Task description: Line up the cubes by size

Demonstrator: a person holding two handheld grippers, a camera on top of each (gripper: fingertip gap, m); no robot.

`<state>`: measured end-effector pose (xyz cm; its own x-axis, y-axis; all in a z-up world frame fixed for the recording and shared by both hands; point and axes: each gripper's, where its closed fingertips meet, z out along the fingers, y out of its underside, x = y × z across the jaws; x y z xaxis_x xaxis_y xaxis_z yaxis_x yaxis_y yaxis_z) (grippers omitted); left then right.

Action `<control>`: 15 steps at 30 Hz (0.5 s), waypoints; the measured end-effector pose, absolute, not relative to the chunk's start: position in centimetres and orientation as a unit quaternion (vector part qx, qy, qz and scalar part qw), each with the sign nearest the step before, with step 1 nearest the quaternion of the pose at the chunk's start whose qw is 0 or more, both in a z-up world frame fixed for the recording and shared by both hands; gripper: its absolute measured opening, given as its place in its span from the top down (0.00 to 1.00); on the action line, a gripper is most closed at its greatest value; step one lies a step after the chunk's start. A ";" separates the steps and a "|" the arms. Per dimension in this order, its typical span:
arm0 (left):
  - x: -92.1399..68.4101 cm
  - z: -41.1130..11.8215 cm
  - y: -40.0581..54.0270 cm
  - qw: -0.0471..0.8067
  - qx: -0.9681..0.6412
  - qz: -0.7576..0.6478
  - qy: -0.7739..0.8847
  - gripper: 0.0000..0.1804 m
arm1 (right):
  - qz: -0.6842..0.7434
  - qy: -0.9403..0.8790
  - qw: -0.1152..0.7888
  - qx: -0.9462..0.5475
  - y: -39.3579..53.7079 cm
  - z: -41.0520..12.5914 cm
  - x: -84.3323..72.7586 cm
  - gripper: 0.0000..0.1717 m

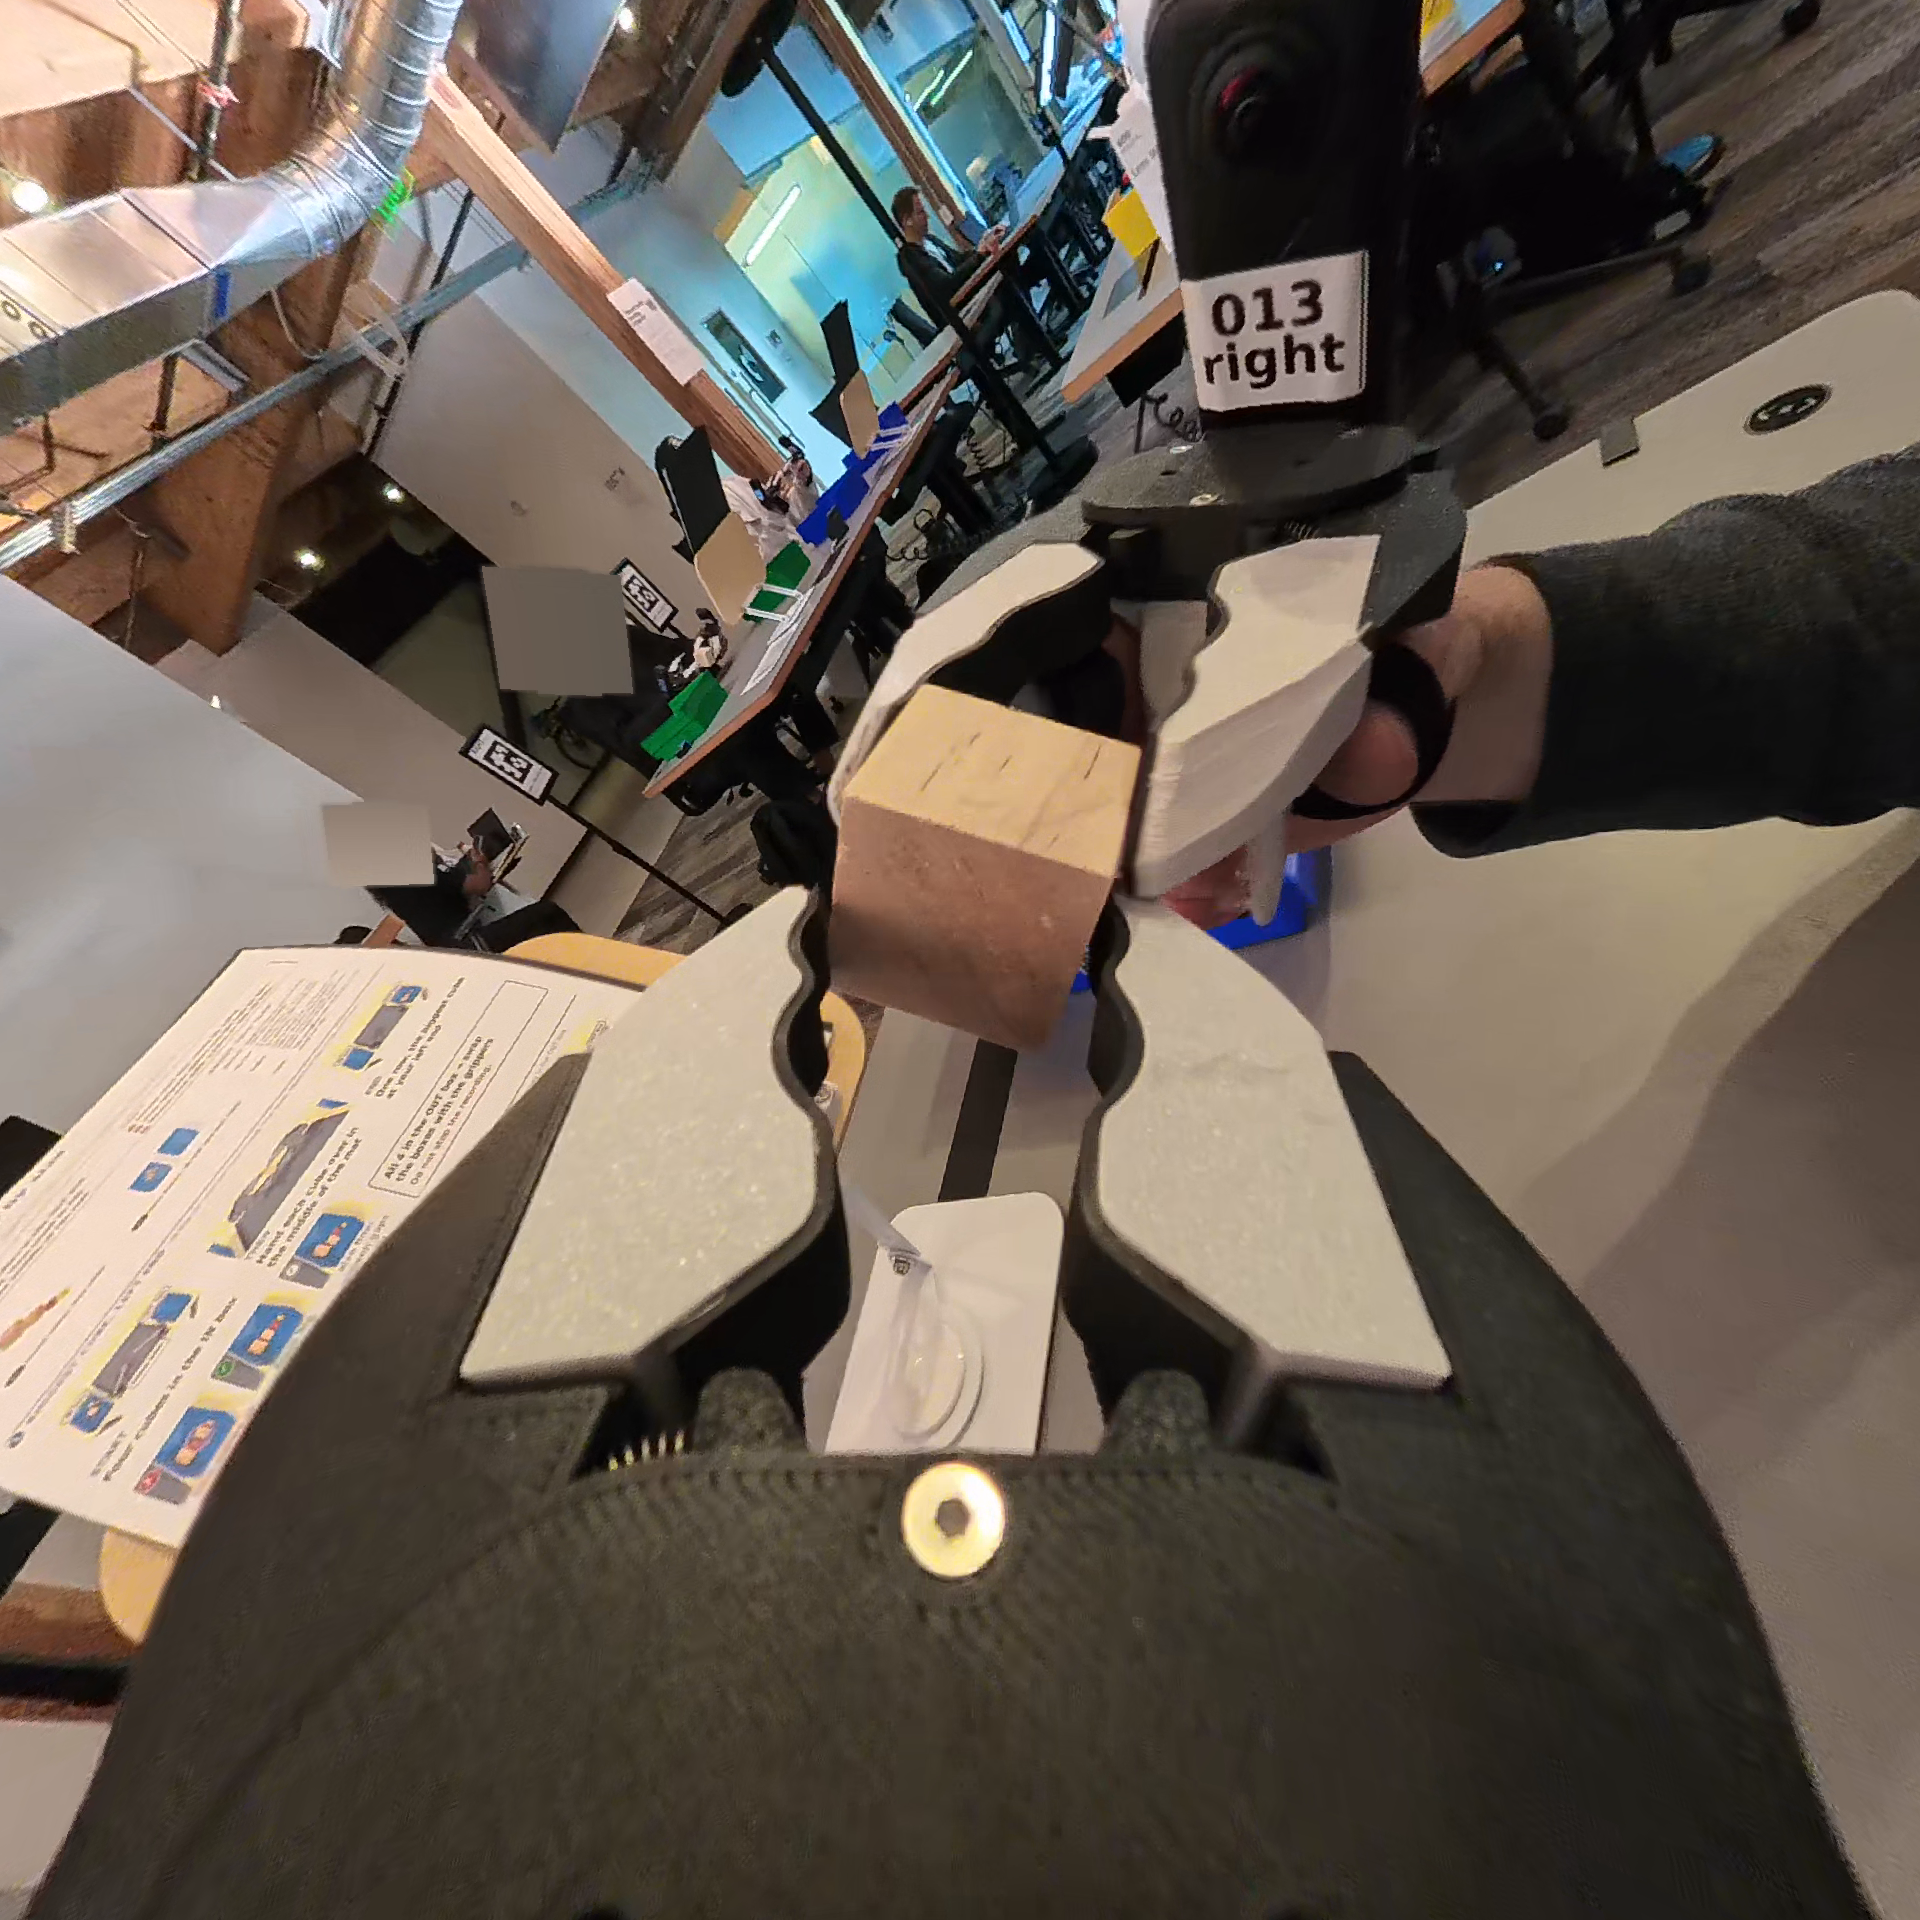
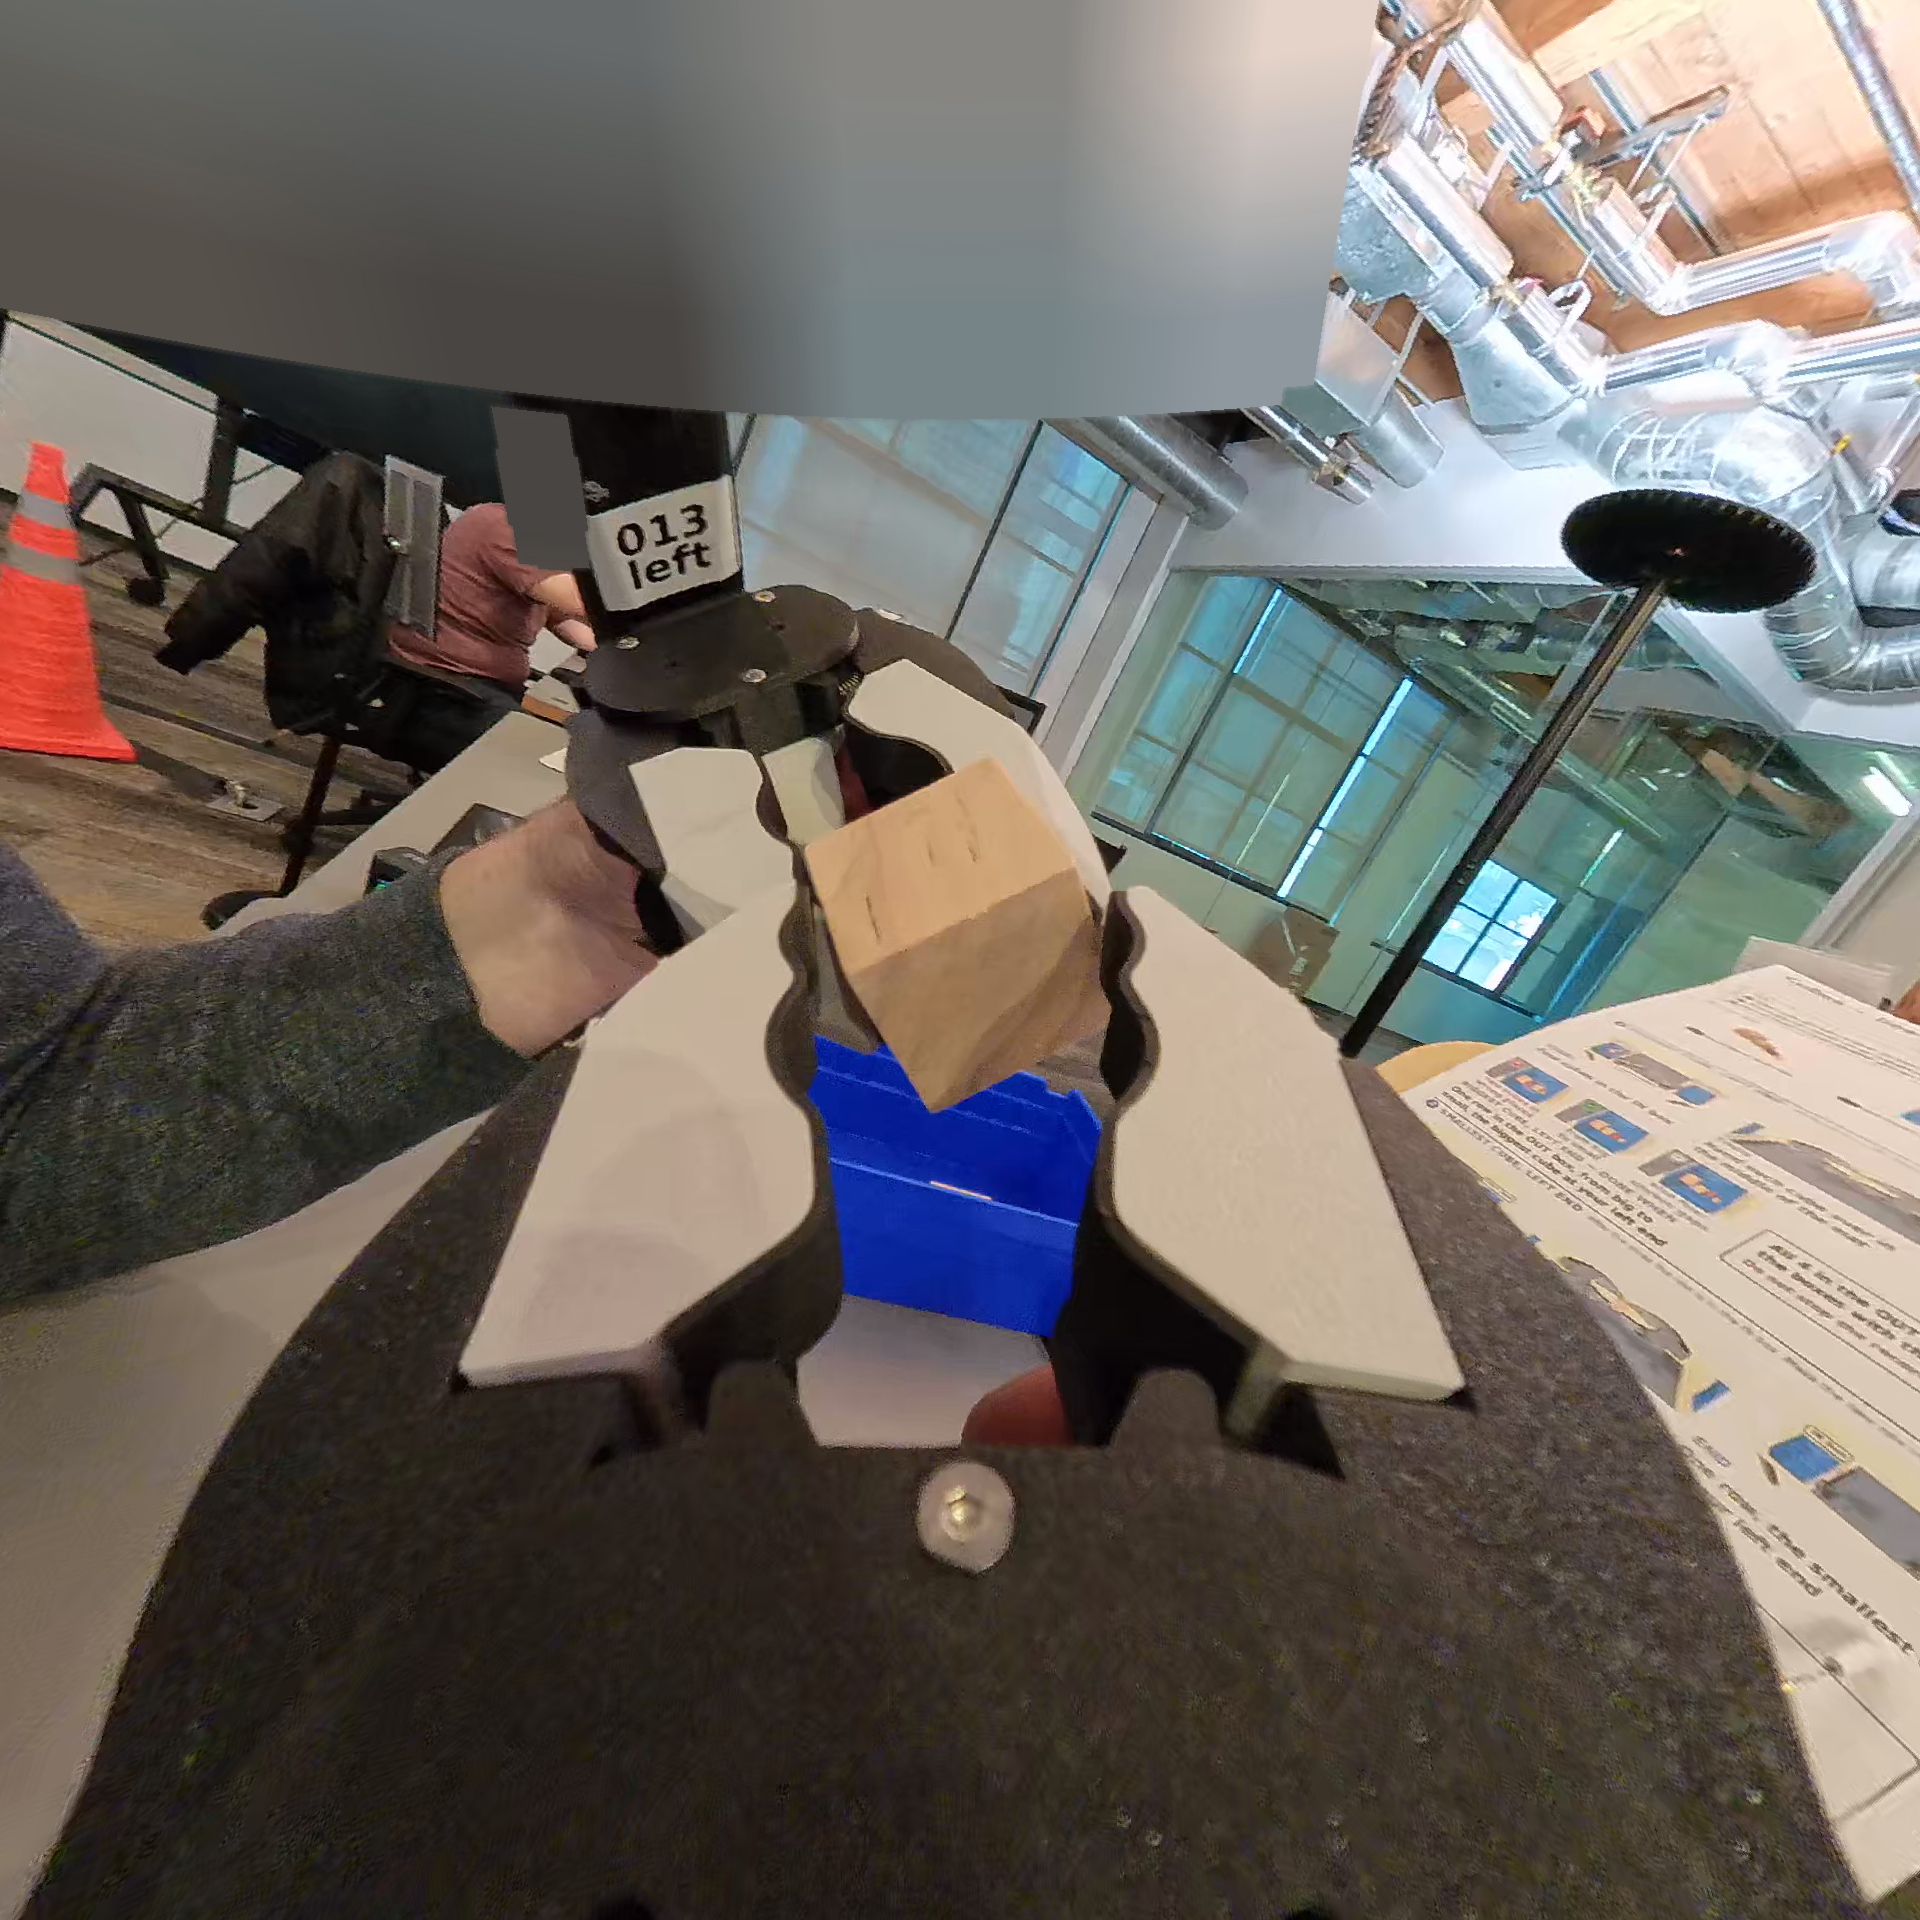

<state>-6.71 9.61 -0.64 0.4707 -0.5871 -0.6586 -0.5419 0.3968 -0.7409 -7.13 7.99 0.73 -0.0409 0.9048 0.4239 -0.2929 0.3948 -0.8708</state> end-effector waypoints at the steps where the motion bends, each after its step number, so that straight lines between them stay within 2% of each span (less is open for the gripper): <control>1: -6.8 -0.7 9.7 0.659 -0.549 -0.011 0.514 0.74 | 0.470 -0.544 0.635 -0.283 8.1 0.7 -7.2 0.70; 15: -6.7 -2.2 8.9 0.626 -0.553 -0.016 0.549 0.74 | 0.419 -0.609 0.619 -0.263 7.5 -1.0 -6.9 0.73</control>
<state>-6.67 8.92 -2.17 0.3969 -0.6277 -0.6697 -0.5873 0.3870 -0.7108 -6.88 7.46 -0.98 -0.0940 0.8402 0.5340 -0.1985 0.5098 -0.8371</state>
